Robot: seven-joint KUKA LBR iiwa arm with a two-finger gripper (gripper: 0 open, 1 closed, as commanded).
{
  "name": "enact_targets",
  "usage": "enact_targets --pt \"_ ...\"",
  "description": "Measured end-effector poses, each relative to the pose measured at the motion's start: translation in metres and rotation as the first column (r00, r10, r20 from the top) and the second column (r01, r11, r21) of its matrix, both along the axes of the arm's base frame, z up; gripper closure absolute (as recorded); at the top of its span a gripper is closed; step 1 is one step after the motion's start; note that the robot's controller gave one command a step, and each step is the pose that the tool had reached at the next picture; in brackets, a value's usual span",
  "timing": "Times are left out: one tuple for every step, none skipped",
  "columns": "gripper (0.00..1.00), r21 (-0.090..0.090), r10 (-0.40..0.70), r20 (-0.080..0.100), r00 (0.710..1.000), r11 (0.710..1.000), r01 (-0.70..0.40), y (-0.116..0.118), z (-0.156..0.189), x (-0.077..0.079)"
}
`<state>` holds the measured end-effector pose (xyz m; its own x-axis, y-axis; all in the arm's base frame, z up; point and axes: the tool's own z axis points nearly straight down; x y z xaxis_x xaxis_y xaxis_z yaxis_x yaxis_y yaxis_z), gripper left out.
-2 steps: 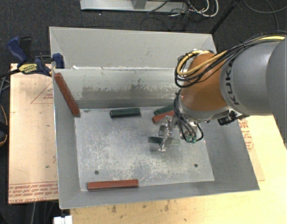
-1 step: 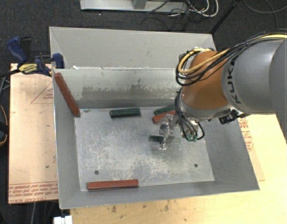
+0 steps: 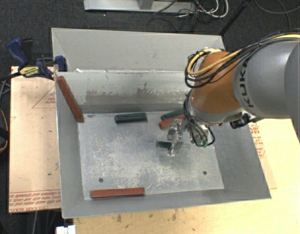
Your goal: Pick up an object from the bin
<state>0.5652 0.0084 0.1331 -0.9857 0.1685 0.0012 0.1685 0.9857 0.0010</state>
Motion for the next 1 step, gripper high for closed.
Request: enact_targets --pt "1.00 0.000 0.000 0.000 1.000 1.000 0.000 0.0002 0.0149 -0.0001"
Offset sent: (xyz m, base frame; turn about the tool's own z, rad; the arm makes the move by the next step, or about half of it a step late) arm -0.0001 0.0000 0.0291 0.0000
